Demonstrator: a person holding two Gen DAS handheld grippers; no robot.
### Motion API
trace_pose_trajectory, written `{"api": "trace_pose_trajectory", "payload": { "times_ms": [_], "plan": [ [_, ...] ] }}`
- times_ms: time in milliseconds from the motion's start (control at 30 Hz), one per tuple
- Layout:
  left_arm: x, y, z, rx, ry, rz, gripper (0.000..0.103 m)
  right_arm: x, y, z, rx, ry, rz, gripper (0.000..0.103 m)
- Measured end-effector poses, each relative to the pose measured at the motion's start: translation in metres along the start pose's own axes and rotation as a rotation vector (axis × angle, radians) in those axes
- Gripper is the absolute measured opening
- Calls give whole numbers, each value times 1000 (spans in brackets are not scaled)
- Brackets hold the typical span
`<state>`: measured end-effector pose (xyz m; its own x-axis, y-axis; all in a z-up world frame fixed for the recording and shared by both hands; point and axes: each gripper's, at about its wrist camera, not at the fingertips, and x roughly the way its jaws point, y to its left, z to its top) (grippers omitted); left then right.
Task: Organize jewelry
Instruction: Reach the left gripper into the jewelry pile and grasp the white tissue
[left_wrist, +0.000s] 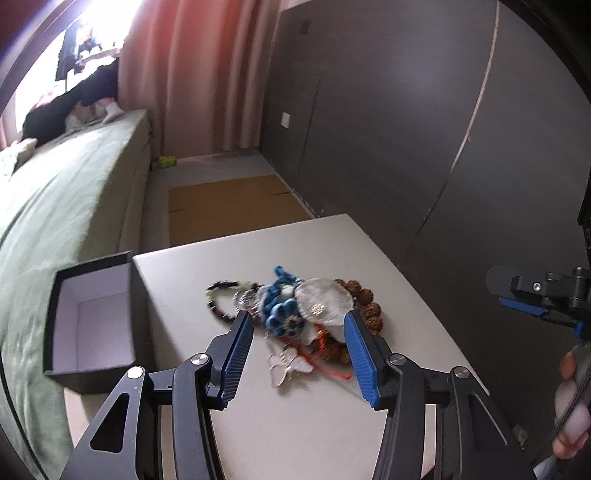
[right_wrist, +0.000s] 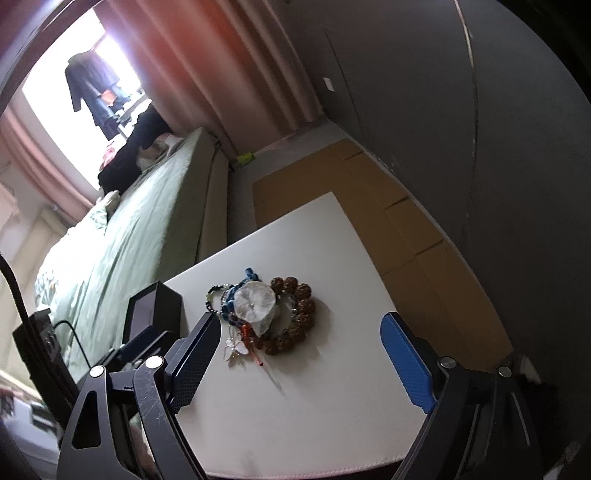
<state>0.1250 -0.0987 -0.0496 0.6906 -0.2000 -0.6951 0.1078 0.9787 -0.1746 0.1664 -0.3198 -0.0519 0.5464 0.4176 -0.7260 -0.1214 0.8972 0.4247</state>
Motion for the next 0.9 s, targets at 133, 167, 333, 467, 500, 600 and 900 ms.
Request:
{"api": "trace_pose_trajectory", "payload": {
  "times_ms": [133,167,333,467,500,600,900],
  "plan": [
    [18,-11,7,25,24,-15,53,3,-9,2,32,4,6,89],
    [23,-13,8,30,30,-17,53,4,-11,2,36,5,6,89],
    [41,-25,10,50,51,-37,53,10,-27,3,111,24,1,89],
    [54,-32,10,69,67,-50,51,15,-34,4,149,34,4,89],
    [58,-32,9,70,75,-50,50,16,-34,5,151,36,2,89],
    [69,-32,7,65,97,-52,44,20,-36,5,160,47,6,89],
    [87,-32,-1,94,132,-34,22,29,-35,6,167,67,5,89]
  ]
}}
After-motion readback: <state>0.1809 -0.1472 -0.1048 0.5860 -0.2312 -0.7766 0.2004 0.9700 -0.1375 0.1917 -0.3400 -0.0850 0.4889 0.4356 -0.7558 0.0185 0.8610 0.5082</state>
